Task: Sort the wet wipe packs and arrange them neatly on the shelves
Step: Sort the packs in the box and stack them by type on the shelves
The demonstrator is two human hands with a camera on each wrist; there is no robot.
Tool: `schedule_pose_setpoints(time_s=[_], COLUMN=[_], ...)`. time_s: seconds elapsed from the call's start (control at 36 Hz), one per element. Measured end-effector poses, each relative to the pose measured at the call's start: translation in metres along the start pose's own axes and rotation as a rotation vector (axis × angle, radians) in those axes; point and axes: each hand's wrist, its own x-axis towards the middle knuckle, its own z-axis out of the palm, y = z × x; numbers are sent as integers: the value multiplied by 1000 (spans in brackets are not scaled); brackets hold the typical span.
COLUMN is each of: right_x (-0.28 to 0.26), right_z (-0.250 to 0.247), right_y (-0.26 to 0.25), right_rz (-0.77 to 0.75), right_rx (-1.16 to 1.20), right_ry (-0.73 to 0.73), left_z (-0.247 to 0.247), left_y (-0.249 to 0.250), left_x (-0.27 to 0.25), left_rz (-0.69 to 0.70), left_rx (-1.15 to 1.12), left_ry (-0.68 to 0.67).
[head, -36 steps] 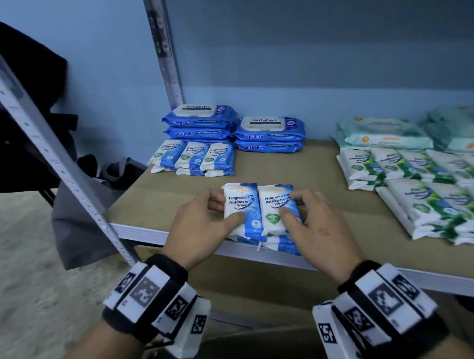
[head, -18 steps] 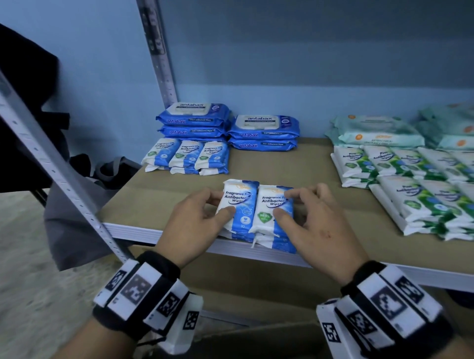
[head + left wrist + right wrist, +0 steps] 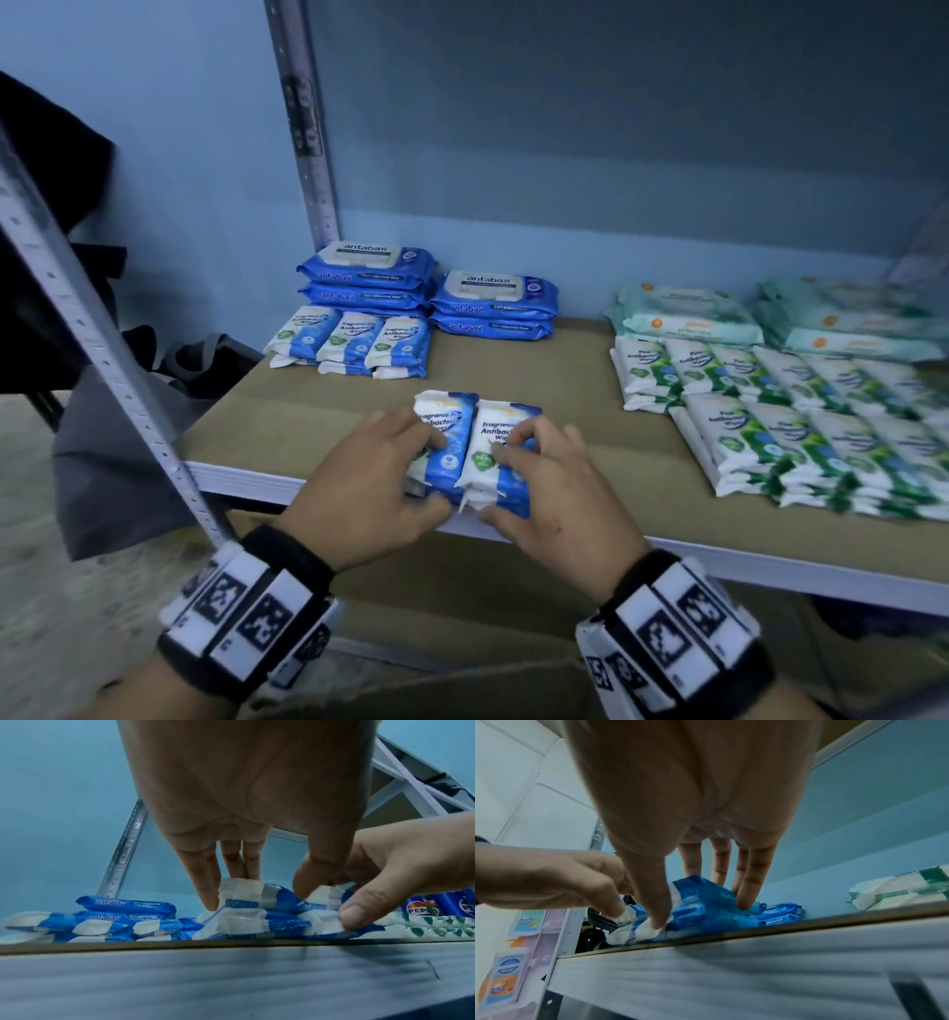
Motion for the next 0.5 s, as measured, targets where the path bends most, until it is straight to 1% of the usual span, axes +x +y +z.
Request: schedule_pose_setpoints(time_s=[0.06,0.14,0.22,0.28,0.42,0.5], right_x=[-1,0,4,8,22,33], right_z=[2,0,-6,-10,-22,-28], right_y=[-3,-8,-10,-10,-12,-11], right_rz=[18,44,60,74,81,120], right_rx=[-26,-49,-89,-119,-182,-229], right_ry=[8,16,-11,-50,-91,-118], left_z=[2,7,1,-4,-12,-12], left_y=[1,1,1,2,11,14], left_x=[-2,1,7,12,30,43], left_rz=[-7,3,-9,-27,-74,-114], left_rx=[30,76,78,91,136,186], left_ry=[-6,43,56,32,-57,-103])
